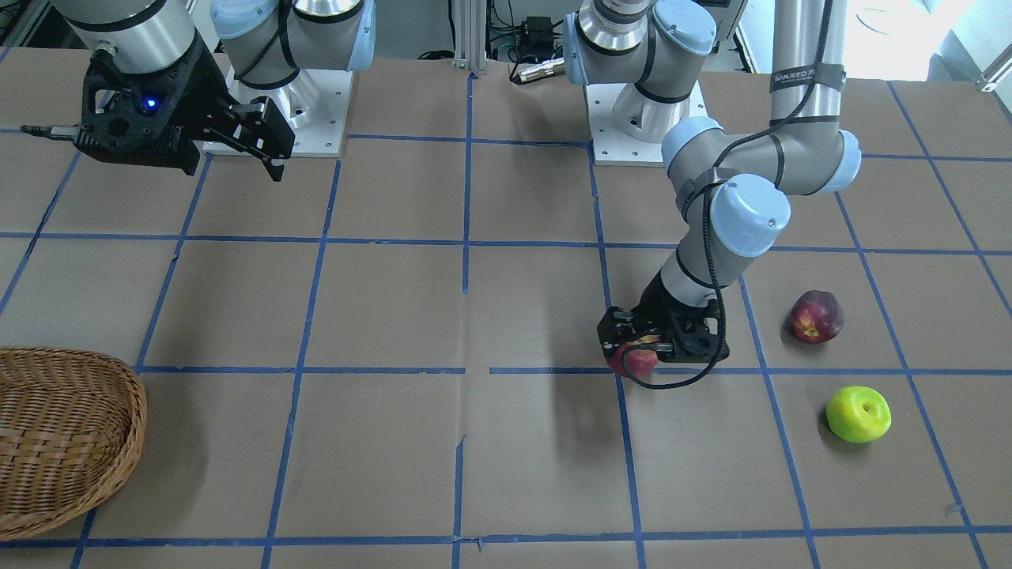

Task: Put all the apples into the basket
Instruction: 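Carry the red apple to the table center with the left gripper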

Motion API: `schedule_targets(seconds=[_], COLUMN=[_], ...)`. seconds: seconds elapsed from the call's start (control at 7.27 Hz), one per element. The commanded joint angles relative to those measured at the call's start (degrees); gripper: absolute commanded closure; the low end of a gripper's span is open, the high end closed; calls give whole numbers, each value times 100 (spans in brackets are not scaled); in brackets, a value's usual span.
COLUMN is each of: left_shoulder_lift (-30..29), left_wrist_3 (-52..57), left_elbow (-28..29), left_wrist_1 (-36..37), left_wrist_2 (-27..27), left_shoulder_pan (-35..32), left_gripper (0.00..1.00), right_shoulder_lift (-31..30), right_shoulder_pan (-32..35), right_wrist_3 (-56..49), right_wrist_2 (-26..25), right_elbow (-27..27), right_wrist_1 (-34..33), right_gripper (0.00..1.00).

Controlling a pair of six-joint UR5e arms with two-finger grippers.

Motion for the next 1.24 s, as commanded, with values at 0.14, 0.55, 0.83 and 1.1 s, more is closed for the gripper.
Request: schedule_targets(seconds=[0.14, 0.55, 0.83, 1.1], left_shoulder_lift=[-643, -1022, -998, -517], left_wrist_3=[-1066, -1927, -1780, -1196], left_elbow=[822, 814, 945, 1312], left_wrist_1=[501, 866, 762, -548], left_wrist_2=[478, 571, 615, 423], left_shoulder_pan=[-1992, -2269, -2191, -1290], left_gripper=[100, 1, 0, 0], right_shoulder_lift=[17, 175, 333, 378], right_shoulder_pan=[-136, -163, -163, -111], right_wrist_3=[-89, -89, -89, -72], right_wrist_2=[-13, 57, 40, 101], right_elbow=[9, 176, 176, 167], right_wrist_1=[10, -86, -104, -681], right_gripper=[0, 0, 0, 0])
